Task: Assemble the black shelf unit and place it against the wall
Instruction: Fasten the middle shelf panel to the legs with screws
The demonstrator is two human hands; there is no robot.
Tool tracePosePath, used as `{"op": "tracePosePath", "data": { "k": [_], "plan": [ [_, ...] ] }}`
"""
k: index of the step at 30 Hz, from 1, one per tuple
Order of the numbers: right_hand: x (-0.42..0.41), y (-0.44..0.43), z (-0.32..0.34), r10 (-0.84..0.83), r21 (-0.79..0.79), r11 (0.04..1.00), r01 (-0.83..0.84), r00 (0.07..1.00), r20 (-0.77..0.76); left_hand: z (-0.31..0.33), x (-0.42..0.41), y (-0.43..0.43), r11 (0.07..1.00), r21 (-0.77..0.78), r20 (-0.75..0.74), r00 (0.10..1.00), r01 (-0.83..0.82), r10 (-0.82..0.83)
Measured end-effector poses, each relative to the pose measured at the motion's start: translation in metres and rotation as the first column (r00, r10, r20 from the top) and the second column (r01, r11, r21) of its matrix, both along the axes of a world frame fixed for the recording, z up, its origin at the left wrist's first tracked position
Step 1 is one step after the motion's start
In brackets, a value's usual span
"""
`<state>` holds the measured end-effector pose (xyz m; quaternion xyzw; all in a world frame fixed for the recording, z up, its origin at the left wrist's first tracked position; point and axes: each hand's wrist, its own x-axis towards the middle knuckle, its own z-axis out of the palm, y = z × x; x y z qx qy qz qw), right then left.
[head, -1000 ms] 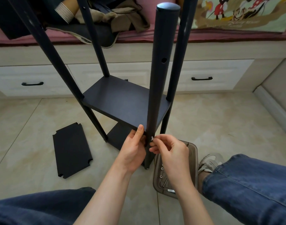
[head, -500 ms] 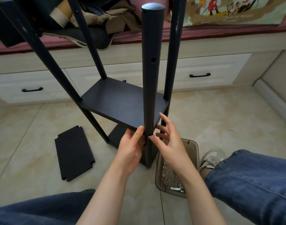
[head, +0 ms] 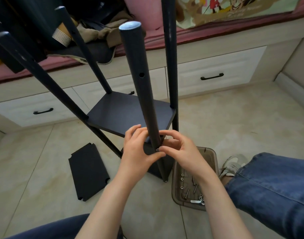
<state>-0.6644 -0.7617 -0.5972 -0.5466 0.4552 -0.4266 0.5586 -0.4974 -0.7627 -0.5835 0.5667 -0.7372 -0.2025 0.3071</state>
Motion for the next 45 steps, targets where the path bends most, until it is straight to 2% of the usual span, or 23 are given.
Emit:
{"op": "tracePosePath", "data": {
  "k": [5, 9, 12, 18, 26, 29, 32, 35, 38, 41, 45],
  "plan": [
    [-0.003, -0.003, -0.009, -0.058, 0.079, 0.995, 0.054, 0.997, 0.047, 0.009, 0.011, -0.012, 0.996, 0.03, 0.046, 0.995, 0.088, -0.09],
    [0.004, -0.014, -0.016, -0.172, 0.21, 0.965, 0.159, 0.984, 0.045, 0.006, 0.008, -0.012, 0.995, 0.038, -0.022, 0.996, 0.089, -0.088],
    [0.009, -0.025, -0.011, -0.165, 0.206, 0.965, 0.163, 0.986, -0.009, 0.001, 0.006, -0.009, 0.995, 0.045, -0.064, 0.994, 0.087, -0.085],
    [0.008, -0.035, -0.01, -0.132, 0.163, 0.975, 0.151, 0.984, -0.12, 0.002, 0.009, -0.008, 0.994, 0.039, -0.01, 0.995, 0.097, -0.097],
    [0.003, -0.035, -0.006, -0.087, 0.176, 0.981, 0.088, 0.996, -0.01, -0.001, 0.017, -0.014, 0.985, 0.008, 0.298, 0.939, 0.175, -0.169],
    [0.0, -0.03, -0.006, -0.096, 0.215, 0.973, 0.081, 0.994, 0.061, -0.004, 0.018, -0.012, 0.984, 0.013, 0.302, 0.938, 0.176, -0.172],
    [-0.014, -0.027, -0.017, -0.156, 0.337, 0.936, 0.105, 0.98, 0.127, -0.007, 0.018, -0.01, 0.984, 0.02, 0.278, 0.945, 0.174, -0.173],
    [-0.036, -0.024, -0.057, -0.307, 0.451, 0.854, 0.259, 0.951, 0.033, -0.008, 0.018, -0.01, 0.986, 0.032, 0.261, 0.95, 0.166, -0.169],
    [-0.05, -0.013, -0.114, -0.363, 0.546, 0.745, 0.385, 0.919, -0.153, -0.01, 0.019, -0.01, 0.985, 0.033, 0.242, 0.955, 0.167, -0.17],
    [-0.047, -0.004, -0.164, -0.286, 0.611, 0.681, 0.402, 0.915, -0.283, -0.012, 0.019, -0.01, 0.987, 0.024, 0.229, 0.96, 0.161, -0.162],
    [-0.035, 0.004, -0.2, -0.145, 0.639, 0.681, 0.357, 0.922, -0.36, -0.015, 0.019, -0.011, 0.986, 0.032, 0.212, 0.963, 0.163, -0.166]
  ]
}}
